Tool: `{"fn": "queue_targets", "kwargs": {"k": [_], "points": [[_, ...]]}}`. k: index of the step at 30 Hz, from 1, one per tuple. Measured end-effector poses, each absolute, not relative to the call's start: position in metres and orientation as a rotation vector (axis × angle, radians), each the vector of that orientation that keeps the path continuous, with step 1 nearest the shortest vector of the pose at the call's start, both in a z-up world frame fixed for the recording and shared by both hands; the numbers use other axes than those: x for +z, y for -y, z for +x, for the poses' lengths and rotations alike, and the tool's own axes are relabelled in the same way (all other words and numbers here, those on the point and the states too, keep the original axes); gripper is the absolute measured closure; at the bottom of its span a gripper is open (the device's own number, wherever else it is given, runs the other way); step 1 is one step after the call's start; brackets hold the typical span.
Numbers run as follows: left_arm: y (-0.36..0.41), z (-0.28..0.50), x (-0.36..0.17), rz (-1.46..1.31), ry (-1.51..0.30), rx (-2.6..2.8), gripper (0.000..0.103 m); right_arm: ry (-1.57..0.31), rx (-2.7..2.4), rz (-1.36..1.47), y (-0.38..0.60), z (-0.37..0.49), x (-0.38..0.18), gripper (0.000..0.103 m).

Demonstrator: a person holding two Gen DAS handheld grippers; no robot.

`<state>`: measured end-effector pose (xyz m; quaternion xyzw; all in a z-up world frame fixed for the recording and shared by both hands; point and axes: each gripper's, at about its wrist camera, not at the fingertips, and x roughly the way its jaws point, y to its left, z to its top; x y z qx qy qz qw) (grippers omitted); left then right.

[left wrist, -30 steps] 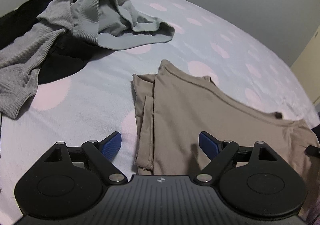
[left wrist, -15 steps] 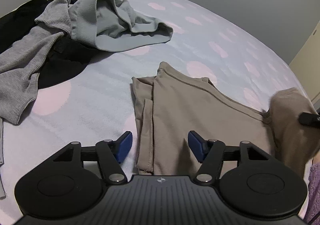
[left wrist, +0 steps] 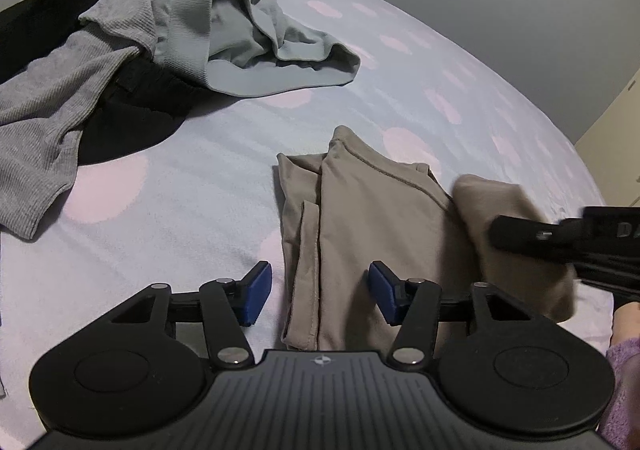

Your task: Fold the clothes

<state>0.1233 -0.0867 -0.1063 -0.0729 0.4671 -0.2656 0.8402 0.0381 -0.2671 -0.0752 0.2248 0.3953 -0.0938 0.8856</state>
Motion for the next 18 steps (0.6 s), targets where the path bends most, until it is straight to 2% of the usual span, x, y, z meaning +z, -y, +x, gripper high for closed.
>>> {"fn": "queue_targets", "kwargs": {"k": [6,7,9,13,18], "points": [[0.076,0.134,-0.106,-0.208,-1.018,-0.558,0.057,-0.851,-0.109,0.389,0.228,0.056,-0.086,0.093],[0.075,0.134,-0.106,-0.203,-1.022,-0.557,0.063,-0.86,-0.101,0.373,0.223,0.058,-0.089,0.093],[0.078,0.133,-0.105,-0.159,-1.021,-0.554,0.068,-0.88,-0.094,0.357,0.218,0.062,-0.095,0.093],[0.08,0.132,-0.103,-0.091,-1.02,-0.55,0.069,-0.909,-0.099,0.362,0.218,0.067,-0.104,0.092],[0.075,0.132,-0.099,-0.098,-1.029,-0.541,0.063,-0.922,-0.087,0.407,0.223,0.066,-0.105,0.081]]}}
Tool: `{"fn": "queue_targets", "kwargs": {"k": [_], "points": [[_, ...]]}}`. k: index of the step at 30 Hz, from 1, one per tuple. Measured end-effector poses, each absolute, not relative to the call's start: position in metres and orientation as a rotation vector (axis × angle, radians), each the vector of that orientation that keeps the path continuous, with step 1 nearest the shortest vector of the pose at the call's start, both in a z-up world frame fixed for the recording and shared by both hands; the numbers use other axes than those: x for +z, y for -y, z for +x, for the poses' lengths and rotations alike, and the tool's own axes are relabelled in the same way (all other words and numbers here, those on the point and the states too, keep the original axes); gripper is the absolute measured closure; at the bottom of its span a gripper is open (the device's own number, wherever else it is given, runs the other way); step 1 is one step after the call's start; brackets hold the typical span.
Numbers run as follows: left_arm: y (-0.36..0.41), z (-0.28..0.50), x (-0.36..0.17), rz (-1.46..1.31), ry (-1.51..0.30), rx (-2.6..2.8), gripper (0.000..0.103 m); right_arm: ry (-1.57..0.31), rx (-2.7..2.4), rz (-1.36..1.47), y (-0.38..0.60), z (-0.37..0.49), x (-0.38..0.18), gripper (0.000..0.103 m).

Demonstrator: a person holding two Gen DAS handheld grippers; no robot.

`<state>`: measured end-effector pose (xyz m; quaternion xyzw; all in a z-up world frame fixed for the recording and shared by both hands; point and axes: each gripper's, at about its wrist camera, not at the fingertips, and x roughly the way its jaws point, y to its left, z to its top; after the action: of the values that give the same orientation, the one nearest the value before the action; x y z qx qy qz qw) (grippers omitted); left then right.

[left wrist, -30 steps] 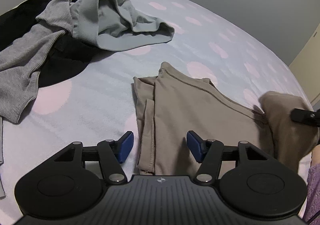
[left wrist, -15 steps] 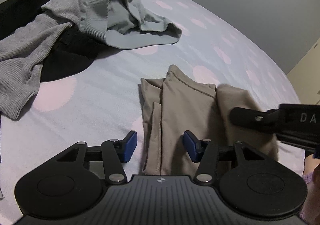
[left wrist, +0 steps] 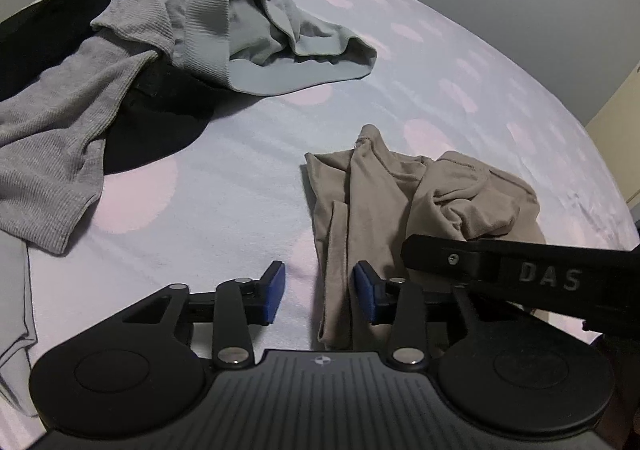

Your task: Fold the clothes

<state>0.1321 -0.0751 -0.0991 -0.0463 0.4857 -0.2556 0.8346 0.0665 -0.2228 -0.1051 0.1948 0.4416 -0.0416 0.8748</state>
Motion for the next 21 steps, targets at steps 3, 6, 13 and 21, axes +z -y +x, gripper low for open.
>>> {"fn": "queue_targets", "kwargs": {"k": [3,6,13,21], "points": [[0.069,0.135,-0.096,-0.125,-1.032,-0.519,0.062,-0.884,-0.072,0.389,0.225,0.054,-0.091,0.07],[0.062,0.137,-0.09,-0.151,-1.032,-0.507,0.062,-0.833,-0.086,0.348,0.232,0.035,-0.072,0.065],[0.061,0.127,-0.079,-0.143,-1.04,-0.557,0.061,-0.813,-0.189,0.273,0.274,-0.007,-0.062,0.061],[0.057,0.117,-0.08,-0.089,-1.058,-0.554,0.061,-0.832,-0.091,0.273,0.275,-0.01,-0.09,0.063]]}}
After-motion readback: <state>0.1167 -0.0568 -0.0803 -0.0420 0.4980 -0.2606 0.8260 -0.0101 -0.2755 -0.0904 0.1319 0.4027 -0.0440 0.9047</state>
